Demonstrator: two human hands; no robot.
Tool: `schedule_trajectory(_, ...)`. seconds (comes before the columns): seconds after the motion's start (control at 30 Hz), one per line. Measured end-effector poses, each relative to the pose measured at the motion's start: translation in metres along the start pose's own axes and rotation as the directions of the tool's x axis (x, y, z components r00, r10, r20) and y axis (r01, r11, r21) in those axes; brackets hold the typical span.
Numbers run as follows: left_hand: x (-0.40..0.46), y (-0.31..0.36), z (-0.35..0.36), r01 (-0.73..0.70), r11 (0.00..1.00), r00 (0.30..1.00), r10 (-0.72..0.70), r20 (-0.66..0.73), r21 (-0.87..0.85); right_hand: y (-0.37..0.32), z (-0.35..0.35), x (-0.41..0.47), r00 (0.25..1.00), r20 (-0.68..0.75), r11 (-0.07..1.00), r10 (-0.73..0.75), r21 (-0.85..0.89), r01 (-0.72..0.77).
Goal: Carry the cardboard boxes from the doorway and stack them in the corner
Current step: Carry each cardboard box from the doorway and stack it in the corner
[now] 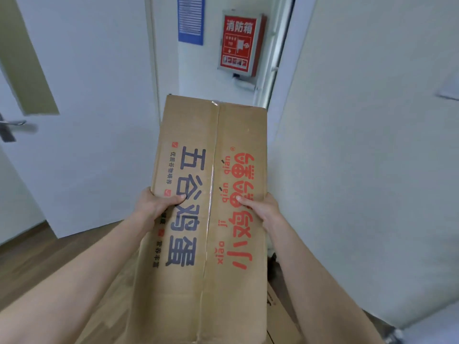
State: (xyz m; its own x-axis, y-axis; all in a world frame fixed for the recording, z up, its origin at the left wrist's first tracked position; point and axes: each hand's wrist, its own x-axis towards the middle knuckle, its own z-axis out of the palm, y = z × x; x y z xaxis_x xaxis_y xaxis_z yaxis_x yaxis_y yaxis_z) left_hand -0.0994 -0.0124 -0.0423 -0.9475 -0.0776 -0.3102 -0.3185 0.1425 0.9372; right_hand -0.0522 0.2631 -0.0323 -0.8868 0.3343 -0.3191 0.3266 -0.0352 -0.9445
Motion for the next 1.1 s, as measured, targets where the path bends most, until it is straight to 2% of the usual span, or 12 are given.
schedule_trajectory(0.1,-0.057,0.002,0.016,-0.05,0.999,0.996,0.051,0.073,-0.014,0.006,-0.038,-0.07,0.991,-0.118,0.998,-0.061,0.007,0.062)
schedule_trajectory(0.27,-0.146,-0.004,0.061,-0.066,0.997,0.968,0.073,0.241,-0.037,0.025,-0.115,-0.182,0.963,-0.263,0.997,-0.065,0.031,0.076)
schedule_trajectory(0.43,-0.256,-0.01,0.15,-0.092,0.996,0.876,0.075,0.476,0.012,0.071,-0.228,-0.299,0.885,-0.463,0.997,-0.041,0.041,0.068)
schedule_trajectory(0.5,-0.289,-0.02,0.183,-0.095,0.994,0.847,0.053,0.53,0.053,0.096,-0.264,-0.335,0.847,-0.532,0.998,-0.001,0.058,0.038)
schedule_trajectory(0.57,-0.337,-0.034,0.227,-0.119,0.987,0.8,0.031,0.599,0.107,0.129,-0.31,-0.383,0.79,-0.612,0.996,0.047,0.086,0.008)
schedule_trajectory(0.63,-0.405,-0.053,0.285,-0.171,0.975,0.716,0.022,0.698,0.145,0.171,-0.372,-0.446,0.692,-0.714,0.989,0.102,0.149,0.009)
schedule_trajectory(0.73,-0.494,-0.08,0.351,-0.202,0.964,0.626,-0.01,0.78,0.174,0.226,-0.441,-0.527,0.59,-0.782,0.97,0.201,0.242,-0.01)
schedule_trajectory(0.83,-0.602,-0.121,0.425,-0.253,0.942,0.522,-0.059,0.851,0.221,0.283,-0.517,-0.624,0.468,-0.848,0.955,0.248,0.296,0.031)
schedule_trajectory(0.97,-0.755,-0.172,0.505,-0.283,0.925,0.384,-0.132,0.914,0.253,0.349,-0.608,-0.757,0.326,-0.885,0.932,0.332,0.362,0.032)
schedule_trajectory(1.03,-0.815,-0.188,0.533,-0.297,0.917,0.339,-0.158,0.927,0.265,0.37,-0.639,-0.811,0.272,-0.888,0.919,0.371,0.393,0.028)
schedule_trajectory(1.1,-0.886,-0.206,0.567,-0.331,0.903,0.252,-0.194,0.948,0.273,0.393,-0.674,-0.877,0.191,-0.895,0.906,0.404,0.42,0.05)
